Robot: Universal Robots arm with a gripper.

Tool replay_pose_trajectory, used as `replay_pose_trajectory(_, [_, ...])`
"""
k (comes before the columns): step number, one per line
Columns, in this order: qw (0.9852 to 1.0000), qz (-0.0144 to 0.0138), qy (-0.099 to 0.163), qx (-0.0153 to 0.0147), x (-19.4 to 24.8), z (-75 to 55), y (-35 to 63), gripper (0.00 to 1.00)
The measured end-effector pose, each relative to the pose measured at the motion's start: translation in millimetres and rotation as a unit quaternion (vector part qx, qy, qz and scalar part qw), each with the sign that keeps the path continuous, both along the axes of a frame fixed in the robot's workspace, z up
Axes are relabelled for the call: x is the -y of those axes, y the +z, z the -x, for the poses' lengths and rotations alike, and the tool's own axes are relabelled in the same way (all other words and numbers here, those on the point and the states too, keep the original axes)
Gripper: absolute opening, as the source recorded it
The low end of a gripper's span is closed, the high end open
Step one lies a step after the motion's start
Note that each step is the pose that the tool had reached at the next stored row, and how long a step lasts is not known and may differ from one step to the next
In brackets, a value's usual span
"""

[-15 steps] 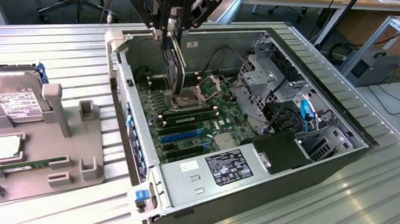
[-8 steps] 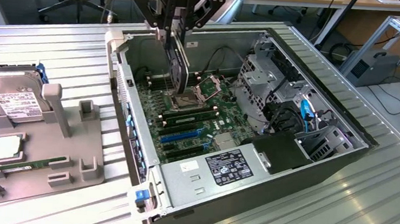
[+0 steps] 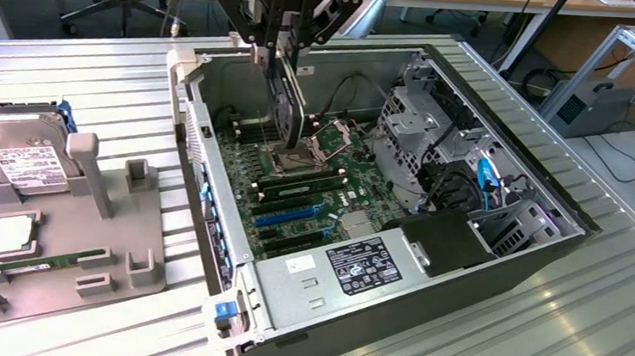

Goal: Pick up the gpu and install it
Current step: 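Pick up the gpu and move the gpu toward the slot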

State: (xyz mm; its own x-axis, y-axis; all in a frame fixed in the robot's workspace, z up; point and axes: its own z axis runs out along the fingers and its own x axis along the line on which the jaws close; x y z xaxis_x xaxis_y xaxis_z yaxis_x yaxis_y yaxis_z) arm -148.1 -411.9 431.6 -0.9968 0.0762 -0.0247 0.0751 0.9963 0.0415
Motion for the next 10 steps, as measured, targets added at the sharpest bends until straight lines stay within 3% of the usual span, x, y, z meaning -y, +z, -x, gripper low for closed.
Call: replay_pose_trajectory(10, [1.0000,0.0000,0.000,0.0000,0.0,-4.8,-0.1,0.27])
